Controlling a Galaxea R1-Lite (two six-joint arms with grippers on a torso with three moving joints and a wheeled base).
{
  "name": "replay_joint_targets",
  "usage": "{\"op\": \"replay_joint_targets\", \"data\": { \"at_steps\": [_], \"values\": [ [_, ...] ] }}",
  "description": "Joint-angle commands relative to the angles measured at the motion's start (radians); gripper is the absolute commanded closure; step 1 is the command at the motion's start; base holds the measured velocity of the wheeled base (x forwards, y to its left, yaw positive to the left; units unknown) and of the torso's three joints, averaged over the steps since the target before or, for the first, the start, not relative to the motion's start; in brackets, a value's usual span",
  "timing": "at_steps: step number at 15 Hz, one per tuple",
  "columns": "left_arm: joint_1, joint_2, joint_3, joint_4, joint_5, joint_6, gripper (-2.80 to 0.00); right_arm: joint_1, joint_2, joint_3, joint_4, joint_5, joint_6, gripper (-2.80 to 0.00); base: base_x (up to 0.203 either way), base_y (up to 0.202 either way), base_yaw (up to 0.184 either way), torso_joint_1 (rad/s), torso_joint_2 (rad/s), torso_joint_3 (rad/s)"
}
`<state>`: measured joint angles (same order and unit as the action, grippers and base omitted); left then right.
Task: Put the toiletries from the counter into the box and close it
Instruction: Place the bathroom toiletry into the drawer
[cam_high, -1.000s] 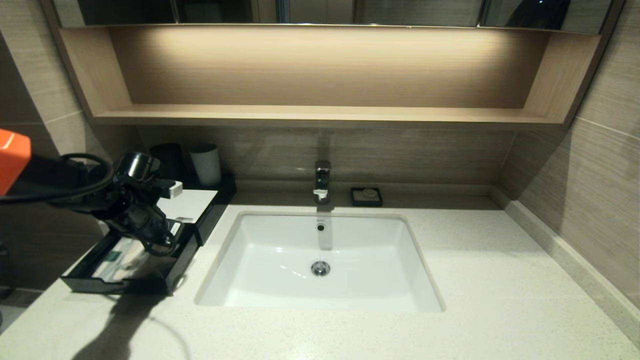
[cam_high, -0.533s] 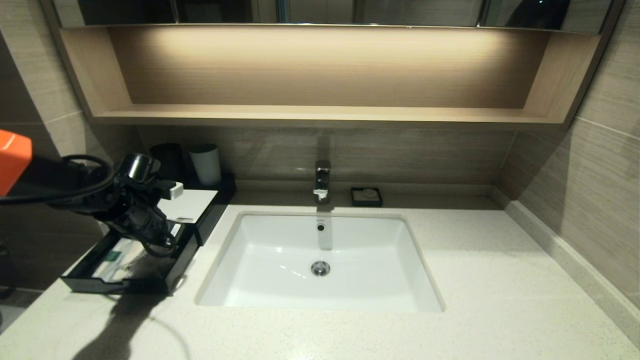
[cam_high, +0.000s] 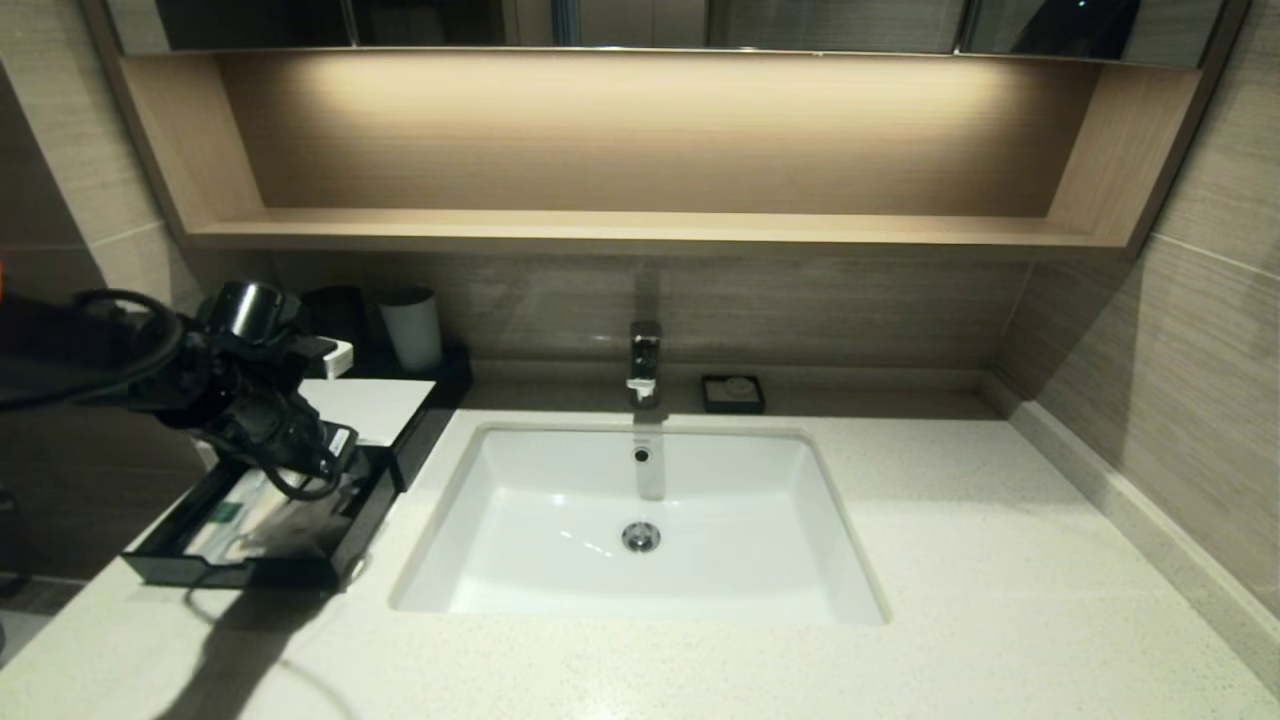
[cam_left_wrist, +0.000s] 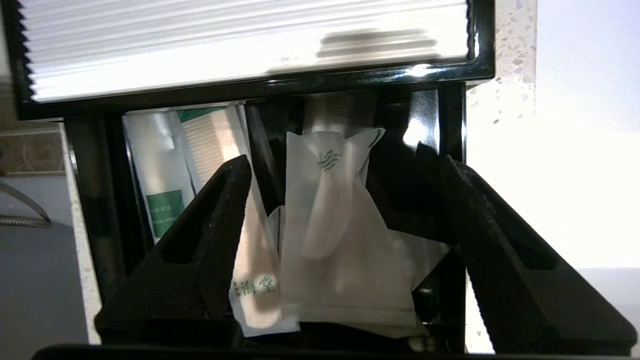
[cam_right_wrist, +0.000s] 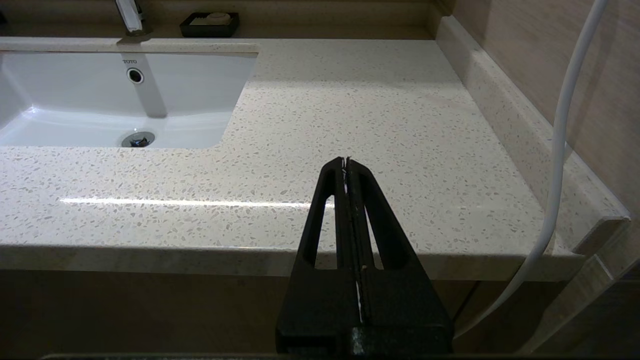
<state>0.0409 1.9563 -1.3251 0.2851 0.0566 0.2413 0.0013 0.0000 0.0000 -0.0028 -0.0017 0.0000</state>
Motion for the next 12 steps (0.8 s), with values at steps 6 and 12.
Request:
{"op": "replay_joint_targets", "data": {
  "at_steps": [6,12],
  "values": [
    [0.047,-0.189,0.097,-0.001,-0.001,-0.007,-2.8,0.0,0.0,0.002,0.0,0.0,0.0,0.0,0.0,0.0,0.0,0.0,0.0,0.0],
    [0.048,-0.23,0.099,-0.001,0.011,-0.079,-2.8,0.0,0.0,0.002,0.0,0.0,0.0,0.0,0.0,0.0,0.0,0.0,0.0,0.0]
  ]
}}
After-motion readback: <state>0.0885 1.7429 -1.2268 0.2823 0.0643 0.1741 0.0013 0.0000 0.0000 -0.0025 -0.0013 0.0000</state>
